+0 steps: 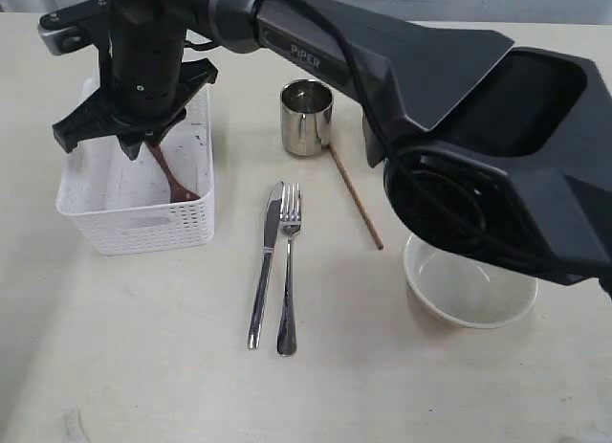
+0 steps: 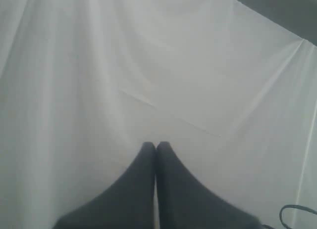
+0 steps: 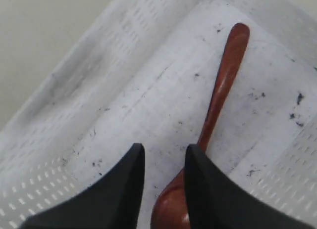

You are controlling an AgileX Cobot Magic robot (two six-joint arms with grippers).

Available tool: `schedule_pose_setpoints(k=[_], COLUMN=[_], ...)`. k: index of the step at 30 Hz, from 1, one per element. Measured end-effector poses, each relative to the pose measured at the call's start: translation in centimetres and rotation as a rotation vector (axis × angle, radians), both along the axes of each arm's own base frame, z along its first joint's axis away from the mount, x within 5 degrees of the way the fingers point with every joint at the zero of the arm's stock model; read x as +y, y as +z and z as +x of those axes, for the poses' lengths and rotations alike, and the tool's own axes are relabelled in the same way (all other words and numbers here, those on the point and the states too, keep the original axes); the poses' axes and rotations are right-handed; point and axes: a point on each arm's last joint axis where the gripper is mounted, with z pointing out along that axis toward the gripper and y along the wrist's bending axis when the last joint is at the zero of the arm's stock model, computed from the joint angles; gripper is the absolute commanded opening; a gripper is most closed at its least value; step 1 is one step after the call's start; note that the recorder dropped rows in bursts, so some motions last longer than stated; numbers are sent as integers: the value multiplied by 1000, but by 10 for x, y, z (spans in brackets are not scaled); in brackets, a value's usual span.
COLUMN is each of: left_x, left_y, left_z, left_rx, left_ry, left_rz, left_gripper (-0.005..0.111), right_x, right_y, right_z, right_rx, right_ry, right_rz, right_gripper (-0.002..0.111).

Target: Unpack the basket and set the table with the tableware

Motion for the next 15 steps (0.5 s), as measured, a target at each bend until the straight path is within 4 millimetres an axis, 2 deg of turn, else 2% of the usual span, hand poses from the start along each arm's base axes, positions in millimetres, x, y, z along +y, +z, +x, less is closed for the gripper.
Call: schedule_pose_setpoints(k=[4, 7, 11, 15], left_x=[0, 0, 0, 0], left_y=[0, 0, -1, -1], left_z=[0, 0, 0, 0], left_rx=[4, 4, 11, 14], left_ry=[0, 0, -2, -3], left_rz=[3, 3, 5, 6], left_gripper=[0, 0, 0, 0], right_x=[10, 16, 16, 14], right_y=[-12, -14, -17, -33], right_z=[-11, -19, -17, -10], right_rx=[-22, -56, -72, -63], right_ry=[121, 154, 140, 123], right_rz=[-39, -64, -67, -97], right_gripper=[28, 28, 28, 28])
